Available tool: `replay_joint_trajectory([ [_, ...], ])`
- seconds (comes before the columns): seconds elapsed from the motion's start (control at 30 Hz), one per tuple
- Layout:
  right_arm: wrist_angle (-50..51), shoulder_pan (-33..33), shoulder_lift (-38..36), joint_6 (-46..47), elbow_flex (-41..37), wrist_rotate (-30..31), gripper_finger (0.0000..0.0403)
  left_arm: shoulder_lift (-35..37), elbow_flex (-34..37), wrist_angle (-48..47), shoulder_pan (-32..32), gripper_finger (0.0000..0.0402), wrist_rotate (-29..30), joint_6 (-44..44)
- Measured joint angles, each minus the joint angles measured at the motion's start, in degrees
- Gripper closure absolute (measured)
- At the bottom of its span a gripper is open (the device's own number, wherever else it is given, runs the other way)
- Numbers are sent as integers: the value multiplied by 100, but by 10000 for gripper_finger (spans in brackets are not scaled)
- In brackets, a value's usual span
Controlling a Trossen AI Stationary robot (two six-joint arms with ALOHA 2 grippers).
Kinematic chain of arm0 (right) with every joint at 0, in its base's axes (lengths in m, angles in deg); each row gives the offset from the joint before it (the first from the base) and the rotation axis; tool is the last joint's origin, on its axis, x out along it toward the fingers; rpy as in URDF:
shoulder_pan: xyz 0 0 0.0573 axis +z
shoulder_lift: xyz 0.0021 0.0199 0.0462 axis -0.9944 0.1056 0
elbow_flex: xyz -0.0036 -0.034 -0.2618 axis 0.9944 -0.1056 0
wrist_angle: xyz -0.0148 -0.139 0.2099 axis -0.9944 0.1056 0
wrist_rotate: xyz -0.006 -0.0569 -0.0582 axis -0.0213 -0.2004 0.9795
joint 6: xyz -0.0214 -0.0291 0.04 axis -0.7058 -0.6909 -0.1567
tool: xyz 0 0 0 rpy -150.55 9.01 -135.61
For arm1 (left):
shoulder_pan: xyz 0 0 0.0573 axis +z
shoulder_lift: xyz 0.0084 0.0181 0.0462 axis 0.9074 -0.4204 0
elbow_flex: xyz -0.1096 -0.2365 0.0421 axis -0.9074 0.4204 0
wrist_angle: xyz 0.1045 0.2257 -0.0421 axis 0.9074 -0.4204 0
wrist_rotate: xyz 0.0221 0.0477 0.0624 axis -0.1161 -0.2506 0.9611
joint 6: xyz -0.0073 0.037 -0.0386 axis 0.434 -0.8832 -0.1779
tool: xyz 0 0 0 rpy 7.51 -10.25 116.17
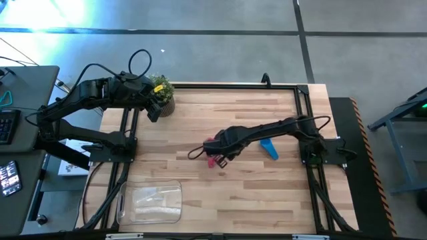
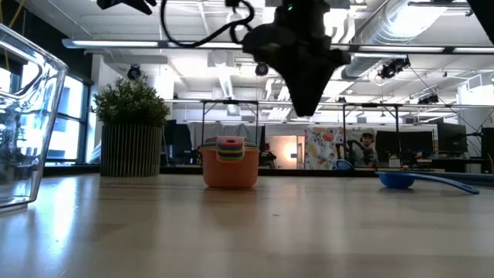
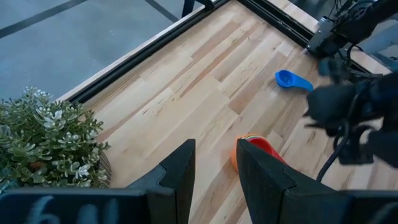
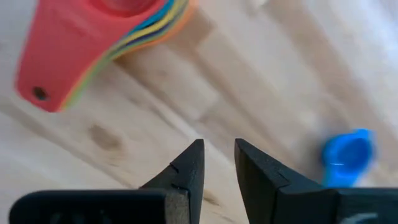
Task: Nest measuring cups in basket
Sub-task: Stack the blue measuring cup on the red measuring cup
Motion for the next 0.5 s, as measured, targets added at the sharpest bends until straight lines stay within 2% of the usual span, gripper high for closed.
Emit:
replay_joint_trajectory([
  [0.27,675,-172,-664,-324,0,821,323,0,0,-5,0,296,0,-197],
  [0.5,1002,-539,-1223,-898,-121,1247,323,0,0,-5,0,296,0,-113],
])
